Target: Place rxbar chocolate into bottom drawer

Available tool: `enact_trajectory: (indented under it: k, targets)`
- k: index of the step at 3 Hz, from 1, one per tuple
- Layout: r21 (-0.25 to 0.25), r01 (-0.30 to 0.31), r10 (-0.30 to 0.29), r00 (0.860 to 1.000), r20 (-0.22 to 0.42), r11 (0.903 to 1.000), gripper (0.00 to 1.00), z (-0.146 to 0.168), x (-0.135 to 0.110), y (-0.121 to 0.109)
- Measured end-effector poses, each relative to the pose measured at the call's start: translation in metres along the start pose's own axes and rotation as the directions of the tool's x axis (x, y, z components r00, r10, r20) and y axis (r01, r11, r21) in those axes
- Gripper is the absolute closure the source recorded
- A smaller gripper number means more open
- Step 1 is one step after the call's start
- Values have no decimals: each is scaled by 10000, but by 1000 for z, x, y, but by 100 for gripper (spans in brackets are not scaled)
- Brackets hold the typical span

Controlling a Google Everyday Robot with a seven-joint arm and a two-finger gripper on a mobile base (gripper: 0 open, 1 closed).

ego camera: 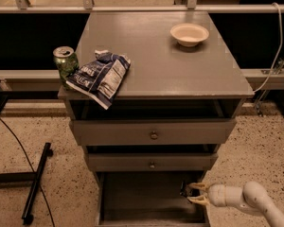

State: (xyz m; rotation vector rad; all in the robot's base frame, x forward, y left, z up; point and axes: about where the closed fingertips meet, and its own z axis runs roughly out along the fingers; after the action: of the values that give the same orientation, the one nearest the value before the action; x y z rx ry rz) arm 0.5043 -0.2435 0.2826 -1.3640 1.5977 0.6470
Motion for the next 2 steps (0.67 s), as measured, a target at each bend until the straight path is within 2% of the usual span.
enact_trajectory:
  k: [1,2]
  targets:
    - [-40,-6,6,10000,30,10000,15,3,-1,1]
    - [-77,-12,12,10000,59,10000,0,5,-1,2]
